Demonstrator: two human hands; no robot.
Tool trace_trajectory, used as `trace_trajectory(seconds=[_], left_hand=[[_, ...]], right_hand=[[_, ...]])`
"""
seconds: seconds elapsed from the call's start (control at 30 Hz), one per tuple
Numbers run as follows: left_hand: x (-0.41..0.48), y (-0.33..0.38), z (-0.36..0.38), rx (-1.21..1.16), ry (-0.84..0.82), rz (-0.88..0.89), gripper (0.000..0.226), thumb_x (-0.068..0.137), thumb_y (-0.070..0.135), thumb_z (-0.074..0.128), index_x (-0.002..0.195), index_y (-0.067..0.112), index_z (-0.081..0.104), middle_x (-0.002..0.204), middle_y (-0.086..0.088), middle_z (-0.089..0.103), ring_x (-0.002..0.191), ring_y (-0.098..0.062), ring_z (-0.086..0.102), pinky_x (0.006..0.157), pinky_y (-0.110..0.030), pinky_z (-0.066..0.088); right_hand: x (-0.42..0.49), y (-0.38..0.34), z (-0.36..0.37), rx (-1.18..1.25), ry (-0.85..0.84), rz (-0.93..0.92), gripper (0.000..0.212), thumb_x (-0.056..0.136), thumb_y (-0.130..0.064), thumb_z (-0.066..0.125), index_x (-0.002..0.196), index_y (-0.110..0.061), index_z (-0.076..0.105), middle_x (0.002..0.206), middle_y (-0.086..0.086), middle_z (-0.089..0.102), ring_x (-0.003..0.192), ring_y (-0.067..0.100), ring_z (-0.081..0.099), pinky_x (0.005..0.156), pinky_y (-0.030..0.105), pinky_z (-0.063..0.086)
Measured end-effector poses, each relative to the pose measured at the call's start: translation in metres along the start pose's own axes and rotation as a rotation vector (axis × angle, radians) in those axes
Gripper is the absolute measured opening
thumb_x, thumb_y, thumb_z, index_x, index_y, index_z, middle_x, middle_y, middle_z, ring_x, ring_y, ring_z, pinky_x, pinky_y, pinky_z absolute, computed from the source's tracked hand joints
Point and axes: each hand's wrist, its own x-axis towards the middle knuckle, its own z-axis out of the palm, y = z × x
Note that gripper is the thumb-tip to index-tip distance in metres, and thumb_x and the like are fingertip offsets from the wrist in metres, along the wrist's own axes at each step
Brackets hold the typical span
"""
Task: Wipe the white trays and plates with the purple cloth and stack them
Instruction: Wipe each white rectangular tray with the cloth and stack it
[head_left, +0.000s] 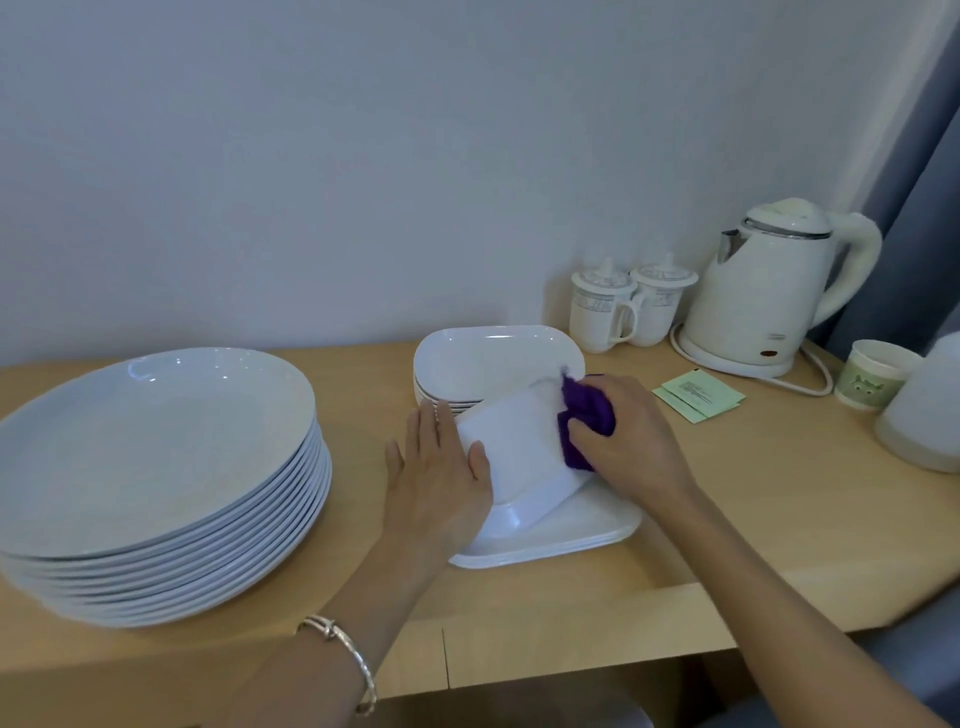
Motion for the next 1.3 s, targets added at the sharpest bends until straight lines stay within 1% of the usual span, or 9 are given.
trace_trajectory(seconds=[0.17, 0.33, 0.53, 0.63, 0.7, 0.87, 1.03, 1.2, 1.3], left_hand=[[0.003, -0.002, 0.001, -0.009, -0.016, 0.024, 0.06, 0.1, 0.031, 0.021, 0.152, 0.009, 0.001, 0.161, -0.005, 0.0, 0.148, -0.018, -0.002, 0.118, -0.042, 0.006], [0.004, -0.006, 0.005, -0.09, 0.027, 0.072, 0.054, 0.099, 0.032, 0.025, 0.148, 0.012, 0.02, 0.158, -0.004, 0.016, 0.146, -0.02, 0.008, 0.115, -0.04, 0.016], [0.006, -0.009, 0.006, -0.122, 0.043, 0.097, 0.047, 0.097, 0.028, 0.029, 0.14, 0.009, 0.034, 0.148, -0.008, 0.034, 0.142, -0.026, 0.021, 0.112, -0.039, 0.023], [0.004, -0.007, 0.004, -0.158, 0.034, 0.091, 0.046, 0.097, 0.03, 0.029, 0.138, 0.01, 0.035, 0.144, -0.006, 0.036, 0.141, -0.026, 0.022, 0.11, -0.04, 0.025], [0.003, -0.006, 0.004, -0.176, 0.035, 0.089, 0.045, 0.098, 0.029, 0.03, 0.138, 0.009, 0.035, 0.144, -0.006, 0.035, 0.141, -0.025, 0.022, 0.111, -0.04, 0.025], [0.004, -0.009, 0.005, -0.206, 0.033, 0.077, 0.042, 0.098, 0.027, 0.034, 0.135, 0.008, 0.039, 0.14, -0.008, 0.039, 0.138, -0.027, 0.027, 0.109, -0.04, 0.03], [0.001, -0.006, 0.002, -0.213, 0.015, 0.08, 0.044, 0.098, 0.03, 0.032, 0.137, 0.01, 0.036, 0.14, -0.005, 0.037, 0.136, -0.025, 0.029, 0.107, -0.04, 0.032], [0.004, -0.007, 0.003, -0.203, 0.031, 0.098, 0.042, 0.097, 0.03, 0.032, 0.135, 0.01, 0.037, 0.14, -0.005, 0.039, 0.138, -0.025, 0.028, 0.109, -0.037, 0.029], [0.003, -0.008, 0.005, -0.157, 0.018, 0.11, 0.048, 0.099, 0.031, 0.029, 0.143, 0.012, 0.029, 0.149, -0.003, 0.031, 0.145, -0.021, 0.013, 0.115, -0.034, 0.018]], right_hand=[[-0.035, -0.032, 0.023, 0.071, -0.239, -0.334, 0.045, 0.074, -0.038, 0.062, 0.113, -0.016, 0.065, 0.112, -0.003, 0.059, 0.108, 0.007, 0.043, 0.092, 0.0, 0.021], [0.005, 0.007, 0.006, 0.076, 0.009, -0.002, 0.024, 0.076, -0.025, 0.065, 0.097, -0.034, 0.061, 0.102, -0.01, 0.055, 0.099, 0.011, 0.049, 0.085, 0.022, 0.036], [-0.026, -0.014, 0.014, 0.056, -0.247, -0.352, 0.043, 0.078, -0.031, 0.068, 0.12, -0.024, 0.061, 0.115, -0.017, 0.049, 0.112, -0.002, 0.039, 0.096, 0.002, 0.024], [0.006, 0.021, 0.005, 0.097, -0.025, -0.049, 0.035, 0.076, -0.027, 0.065, 0.111, -0.026, 0.062, 0.107, -0.008, 0.058, 0.106, 0.014, 0.052, 0.085, 0.024, 0.039], [0.005, 0.022, 0.003, 0.08, 0.03, 0.078, 0.038, 0.073, -0.034, 0.06, 0.11, -0.025, 0.06, 0.109, -0.003, 0.058, 0.107, 0.018, 0.053, 0.085, 0.023, 0.037], [-0.026, -0.012, 0.015, 0.052, -0.286, -0.355, 0.045, 0.078, -0.036, 0.069, 0.12, -0.025, 0.061, 0.121, -0.014, 0.048, 0.118, -0.001, 0.038, 0.096, -0.001, 0.016], [0.025, 0.014, 0.01, 0.098, -0.037, 0.126, 0.035, 0.078, -0.03, 0.064, 0.112, -0.031, 0.059, 0.118, -0.005, 0.054, 0.106, 0.014, 0.053, 0.083, 0.023, 0.037], [0.012, -0.03, 0.039, 0.034, -0.239, -0.308, 0.046, 0.073, -0.044, 0.06, 0.114, -0.025, 0.064, 0.116, -0.006, 0.059, 0.113, 0.012, 0.049, 0.097, 0.02, 0.032], [0.055, -0.01, 0.028, 0.003, -0.148, 0.002, 0.039, 0.078, -0.034, 0.065, 0.115, -0.026, 0.063, 0.119, -0.001, 0.06, 0.108, 0.017, 0.054, 0.088, 0.028, 0.042]])
